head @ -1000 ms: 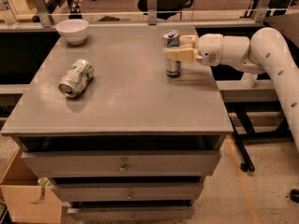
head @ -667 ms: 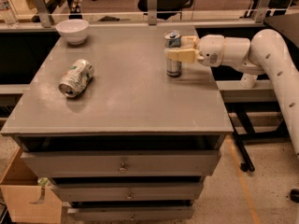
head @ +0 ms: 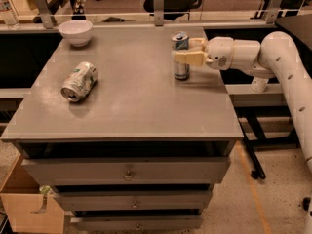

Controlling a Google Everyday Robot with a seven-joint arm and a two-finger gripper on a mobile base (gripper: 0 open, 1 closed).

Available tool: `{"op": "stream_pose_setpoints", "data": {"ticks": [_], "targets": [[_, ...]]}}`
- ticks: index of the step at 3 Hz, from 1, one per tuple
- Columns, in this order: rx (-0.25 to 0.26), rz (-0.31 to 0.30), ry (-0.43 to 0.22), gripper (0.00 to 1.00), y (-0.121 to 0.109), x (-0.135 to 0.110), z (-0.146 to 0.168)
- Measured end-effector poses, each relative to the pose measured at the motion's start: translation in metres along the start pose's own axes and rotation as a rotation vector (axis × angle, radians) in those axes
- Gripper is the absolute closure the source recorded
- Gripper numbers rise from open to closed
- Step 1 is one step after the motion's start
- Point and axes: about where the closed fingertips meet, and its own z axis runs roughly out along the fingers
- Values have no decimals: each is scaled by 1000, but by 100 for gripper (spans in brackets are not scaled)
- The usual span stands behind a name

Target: Place redbull can upright

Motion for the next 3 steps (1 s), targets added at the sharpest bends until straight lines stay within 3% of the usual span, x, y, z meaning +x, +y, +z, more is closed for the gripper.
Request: {"op": "stream_pose_setpoints", "data": {"ticks": [3], "targets": [[-17, 0, -1, 12, 3, -1, 10]]}}
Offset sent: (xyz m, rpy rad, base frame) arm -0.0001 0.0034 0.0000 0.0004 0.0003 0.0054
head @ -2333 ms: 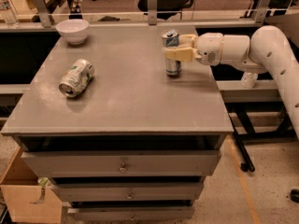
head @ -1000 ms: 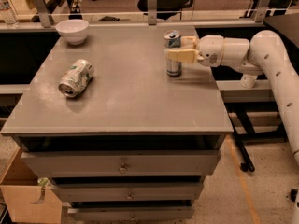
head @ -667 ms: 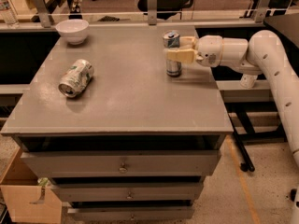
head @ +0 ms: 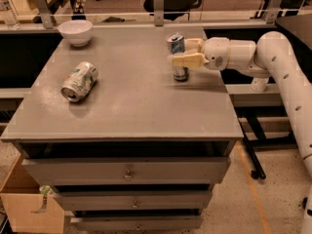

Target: Place redbull can upright

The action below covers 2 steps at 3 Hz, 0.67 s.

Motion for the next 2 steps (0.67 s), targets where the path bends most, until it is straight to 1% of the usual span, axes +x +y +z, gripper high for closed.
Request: {"op": "stream_pose_setpoints", "data": {"ticks": [1, 2], "targets": [[-5, 0, 0, 0, 1, 0, 3], [-5, 0, 0, 0, 1, 0, 3]]}}
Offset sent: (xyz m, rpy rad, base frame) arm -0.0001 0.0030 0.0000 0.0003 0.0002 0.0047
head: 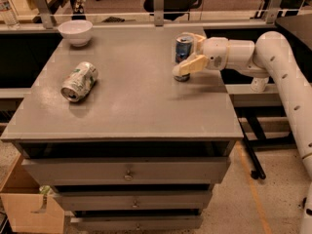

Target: Place redbull can upright

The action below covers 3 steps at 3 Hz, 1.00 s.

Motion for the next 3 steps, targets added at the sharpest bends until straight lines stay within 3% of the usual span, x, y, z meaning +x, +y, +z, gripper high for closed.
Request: {"op": "stream_pose_setpoints", "data": {"ticks": [1, 2, 3], "targets": [[-12, -16, 45, 0, 5, -8, -1], [15, -60, 99, 0, 19, -37, -23], [47, -87, 110, 0, 28, -56, -46]]}}
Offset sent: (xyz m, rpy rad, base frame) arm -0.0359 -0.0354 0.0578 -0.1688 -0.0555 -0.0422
